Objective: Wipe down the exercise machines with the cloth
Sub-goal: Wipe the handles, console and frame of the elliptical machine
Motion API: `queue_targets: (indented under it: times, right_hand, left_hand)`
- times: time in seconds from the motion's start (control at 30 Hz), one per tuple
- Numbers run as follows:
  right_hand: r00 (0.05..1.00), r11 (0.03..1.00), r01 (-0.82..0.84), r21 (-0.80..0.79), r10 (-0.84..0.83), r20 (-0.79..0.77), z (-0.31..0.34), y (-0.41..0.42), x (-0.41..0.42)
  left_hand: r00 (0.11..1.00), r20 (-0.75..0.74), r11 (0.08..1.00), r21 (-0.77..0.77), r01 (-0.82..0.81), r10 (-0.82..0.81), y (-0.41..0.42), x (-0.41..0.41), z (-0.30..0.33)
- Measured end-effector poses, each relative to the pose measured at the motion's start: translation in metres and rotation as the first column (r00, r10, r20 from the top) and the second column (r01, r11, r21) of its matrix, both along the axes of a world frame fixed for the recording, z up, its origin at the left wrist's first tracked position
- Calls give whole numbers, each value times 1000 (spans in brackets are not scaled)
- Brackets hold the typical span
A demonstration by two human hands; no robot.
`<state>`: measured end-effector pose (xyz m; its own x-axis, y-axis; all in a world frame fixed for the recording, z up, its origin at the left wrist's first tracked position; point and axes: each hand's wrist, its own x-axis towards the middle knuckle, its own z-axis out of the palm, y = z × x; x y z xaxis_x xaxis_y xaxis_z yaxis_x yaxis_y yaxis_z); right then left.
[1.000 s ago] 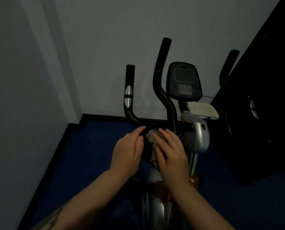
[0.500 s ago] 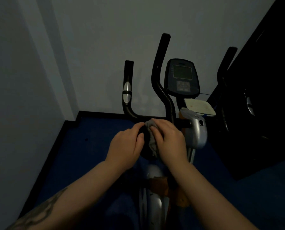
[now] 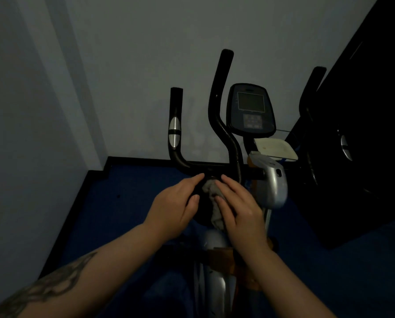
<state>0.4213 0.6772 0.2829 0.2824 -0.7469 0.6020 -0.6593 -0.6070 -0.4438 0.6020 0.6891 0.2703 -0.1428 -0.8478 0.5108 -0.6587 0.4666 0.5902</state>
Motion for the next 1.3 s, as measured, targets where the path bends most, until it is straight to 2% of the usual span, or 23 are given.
queue_targets:
  times: [0.13, 0.27, 0.37, 0.47, 0.57, 0.67, 0.87, 1.07, 1.23, 1.3]
  right_hand:
    - [999, 996, 26, 82, -29, 32, 12, -16, 17]
    - [996, 998, -53, -35, 50, -74, 4, -4, -2]
    - [998, 1000, -6, -19, 5, -65, 10, -15, 8]
    - [996, 998, 65, -22, -66, -54, 10, -16, 23]
    - [994, 997, 16, -82, -25, -104, -2, -2, 6]
    - [997, 992, 0, -125, -10, -82, -16, 12, -5]
    - [997, 972, 76, -223, -77, 4, -2, -4, 25]
    - [998, 970, 40, -238, -50, -35, -8, 6, 13]
    - [987, 959, 153, -240, -136, 88, 7, -2, 47]
    - [987, 961, 149, -231, -132, 91, 2, 10, 46]
  left_hand:
    - [996, -66, 998, 39, -52, 54, 1, -6, -4]
    - [994, -91, 995, 88, -50, 58, 5, -7, -4]
    - [991, -120, 991, 126, -36, 51, 5, -7, -4]
    - [968, -244, 986, 168, -12, 53, 8, -9, -6]
    - [911, -411, 973, 222, 61, 37, 14, -13, -5]
    - [847, -531, 953, 269, 138, 27, 20, -15, -4]
    - [818, -574, 947, 269, 175, 12, 19, -13, -2]
    - [784, -620, 940, 266, 214, -3, 20, -12, -4]
    - [757, -654, 947, 241, 214, -5, 21, -16, -3]
    - [758, -653, 940, 261, 220, 4, 21, -16, -3]
